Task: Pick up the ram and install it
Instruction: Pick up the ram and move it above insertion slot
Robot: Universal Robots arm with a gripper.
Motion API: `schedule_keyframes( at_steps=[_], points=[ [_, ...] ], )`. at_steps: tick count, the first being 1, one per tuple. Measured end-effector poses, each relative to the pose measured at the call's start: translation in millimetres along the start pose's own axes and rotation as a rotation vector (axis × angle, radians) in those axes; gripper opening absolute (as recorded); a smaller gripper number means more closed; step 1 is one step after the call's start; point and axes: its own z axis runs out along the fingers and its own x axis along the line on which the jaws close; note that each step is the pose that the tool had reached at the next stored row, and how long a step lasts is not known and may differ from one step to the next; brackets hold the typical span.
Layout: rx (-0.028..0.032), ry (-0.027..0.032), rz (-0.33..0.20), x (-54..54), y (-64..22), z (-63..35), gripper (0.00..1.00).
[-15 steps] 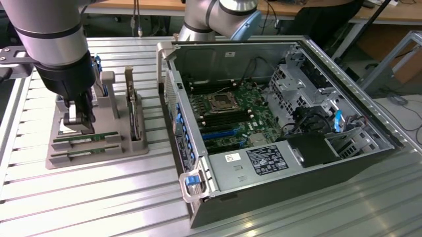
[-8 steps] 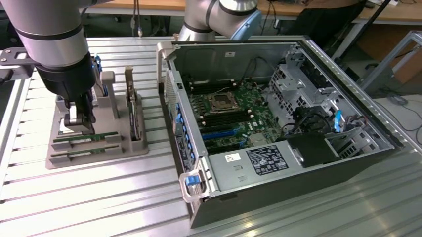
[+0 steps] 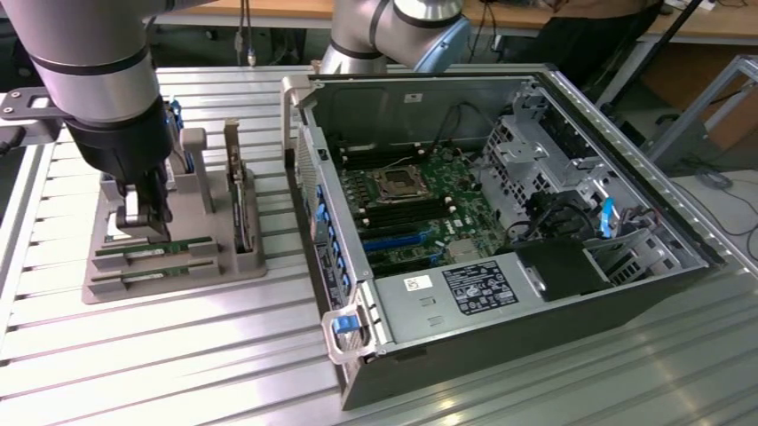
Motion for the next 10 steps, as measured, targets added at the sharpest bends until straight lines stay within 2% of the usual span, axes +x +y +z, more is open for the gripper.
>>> schedule_keyframes(
  at_steps=[10],
  points=[
    [-0.0001, 0.0001, 0.0, 0.0, 0.0, 3.3, 0.36]
  ],
)
